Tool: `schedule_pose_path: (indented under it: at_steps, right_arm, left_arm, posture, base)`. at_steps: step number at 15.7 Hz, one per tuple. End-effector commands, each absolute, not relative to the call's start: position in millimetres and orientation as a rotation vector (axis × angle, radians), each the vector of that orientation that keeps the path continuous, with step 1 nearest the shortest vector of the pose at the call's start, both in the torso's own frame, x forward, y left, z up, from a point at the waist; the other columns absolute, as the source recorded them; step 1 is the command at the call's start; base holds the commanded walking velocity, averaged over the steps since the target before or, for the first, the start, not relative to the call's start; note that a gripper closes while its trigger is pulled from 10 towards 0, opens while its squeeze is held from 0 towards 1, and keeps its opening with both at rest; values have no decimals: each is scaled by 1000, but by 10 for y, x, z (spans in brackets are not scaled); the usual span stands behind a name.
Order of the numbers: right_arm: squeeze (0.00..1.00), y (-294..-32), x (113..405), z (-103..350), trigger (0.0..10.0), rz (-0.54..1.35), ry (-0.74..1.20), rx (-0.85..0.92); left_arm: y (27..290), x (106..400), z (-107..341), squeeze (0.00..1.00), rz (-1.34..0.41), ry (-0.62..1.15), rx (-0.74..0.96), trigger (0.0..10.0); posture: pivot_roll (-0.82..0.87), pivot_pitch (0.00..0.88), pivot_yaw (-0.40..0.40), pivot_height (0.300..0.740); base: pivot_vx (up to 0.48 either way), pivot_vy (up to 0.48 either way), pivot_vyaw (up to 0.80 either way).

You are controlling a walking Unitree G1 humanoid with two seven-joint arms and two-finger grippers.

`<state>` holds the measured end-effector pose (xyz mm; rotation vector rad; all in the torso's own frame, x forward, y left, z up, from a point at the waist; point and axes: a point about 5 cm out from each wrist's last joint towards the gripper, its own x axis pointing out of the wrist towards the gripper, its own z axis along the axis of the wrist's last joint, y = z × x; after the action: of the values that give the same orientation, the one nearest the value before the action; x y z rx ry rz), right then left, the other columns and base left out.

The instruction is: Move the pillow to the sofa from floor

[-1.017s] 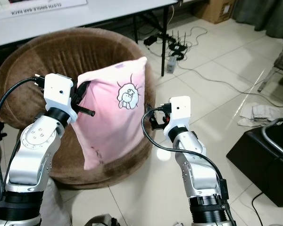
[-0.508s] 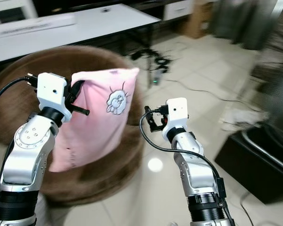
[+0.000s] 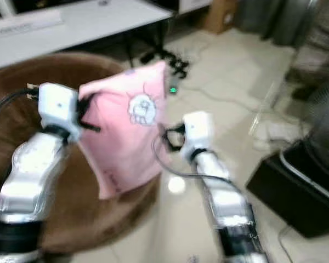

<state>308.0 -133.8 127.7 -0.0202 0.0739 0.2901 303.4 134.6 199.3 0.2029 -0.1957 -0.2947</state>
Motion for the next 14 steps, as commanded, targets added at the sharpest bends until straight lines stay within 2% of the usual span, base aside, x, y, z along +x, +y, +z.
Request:
schedule_pose_path:
  at_steps: [1,5,11,14]
  right_arm:
    - [0,-1206,3095,1331,10000,326,52,-11]
    - [0,-1160,3090,1315,10000,362,55,-28]
    - [0,-1098,3069,1305,10000,416,51,-34]
    - [0,-1142,3065,1266,10000,396,74,13]
  left_arm:
    - [1500,3026,2098,0,-241,-241,227,10000]
    - [1512,3023,2095,0,-238,-239,232,10000]
    - [1519,3006,2098,0,-234,-243,241,10000]
    - [1524,2984,2087,0,-228,-239,243,10000]
  posture:
    - [91,0,63,740]
    - [97,0,56,740]
    - [106,0,48,740]
    - [109,0,45,740]
  base:
    - [480,0,0]
    - [480,0,0]
    - [480,0,747]
    - [100,0,0]
